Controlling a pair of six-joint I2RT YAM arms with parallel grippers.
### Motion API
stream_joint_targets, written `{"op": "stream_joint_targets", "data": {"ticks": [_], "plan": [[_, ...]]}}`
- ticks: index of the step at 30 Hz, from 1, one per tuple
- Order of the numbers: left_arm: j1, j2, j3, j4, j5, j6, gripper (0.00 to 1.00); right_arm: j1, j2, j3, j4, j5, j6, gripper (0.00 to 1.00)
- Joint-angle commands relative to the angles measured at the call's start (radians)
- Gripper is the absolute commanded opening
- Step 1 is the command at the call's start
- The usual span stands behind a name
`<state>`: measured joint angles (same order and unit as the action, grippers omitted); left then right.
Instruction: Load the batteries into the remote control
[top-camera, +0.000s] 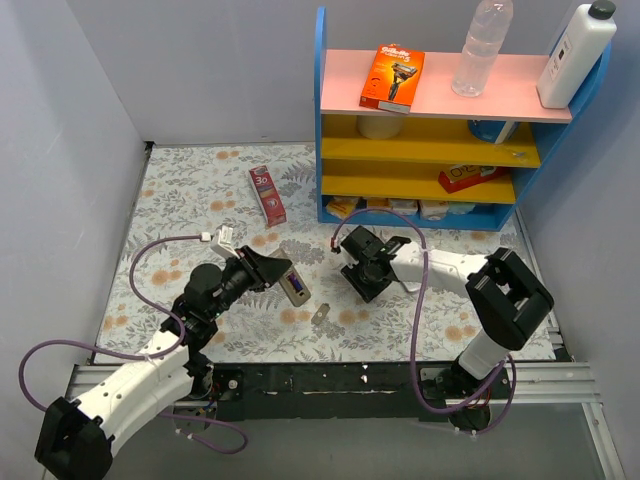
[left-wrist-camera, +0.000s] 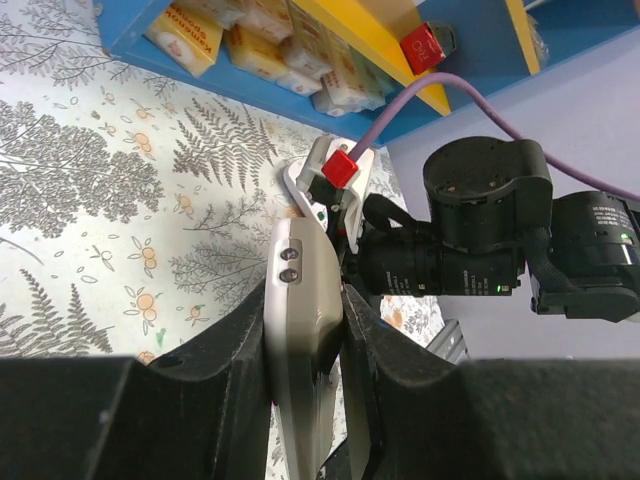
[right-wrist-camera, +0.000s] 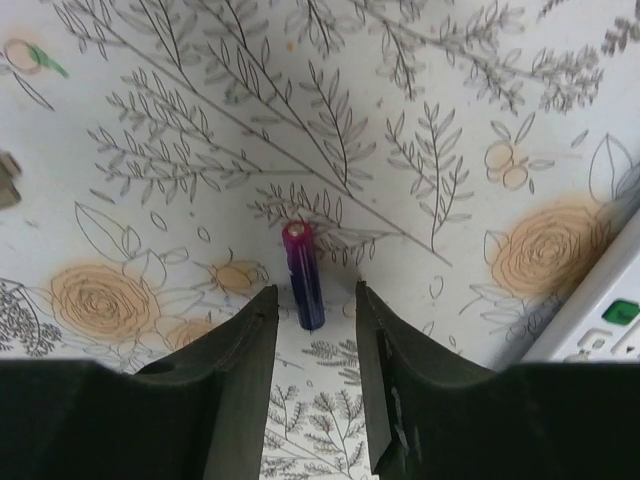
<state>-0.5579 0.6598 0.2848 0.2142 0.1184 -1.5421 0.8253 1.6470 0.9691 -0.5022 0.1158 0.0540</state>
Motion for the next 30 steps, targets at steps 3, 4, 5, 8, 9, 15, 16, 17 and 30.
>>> {"op": "stream_joint_targets", "data": {"ticks": [3,4,5,8,9,15,16,17,30], "plan": [[0.007,0.047,-0.006,0.140,0.047,-0.016,0.00,-0.008,-0.095,-0.069,-0.041,-0.007,0.032,0.43],[0.007,0.053,-0.006,0.148,0.053,-0.018,0.00,-0.009,-0.099,-0.076,-0.038,-0.017,0.030,0.42],[0.006,0.066,-0.007,0.157,0.058,-0.019,0.00,-0.009,-0.107,-0.089,-0.032,-0.024,0.029,0.41],[0.007,0.089,-0.013,0.185,0.067,-0.027,0.00,-0.008,-0.104,-0.101,-0.015,-0.031,0.015,0.38],[0.007,0.093,-0.012,0.195,0.070,-0.027,0.00,-0.009,-0.101,-0.104,-0.009,-0.036,0.010,0.38],[0.007,0.126,-0.001,0.212,0.092,-0.023,0.00,-0.008,-0.070,-0.098,0.037,-0.056,-0.034,0.38],[0.007,0.126,-0.001,0.212,0.095,-0.021,0.00,-0.009,-0.064,-0.095,0.042,-0.057,-0.037,0.38],[0.007,0.127,-0.001,0.214,0.095,-0.019,0.00,-0.009,-0.055,-0.092,0.042,-0.057,-0.043,0.38],[0.007,0.207,-0.047,0.370,0.125,-0.018,0.00,-0.008,-0.078,-0.043,-0.022,-0.062,-0.046,0.03]]}}
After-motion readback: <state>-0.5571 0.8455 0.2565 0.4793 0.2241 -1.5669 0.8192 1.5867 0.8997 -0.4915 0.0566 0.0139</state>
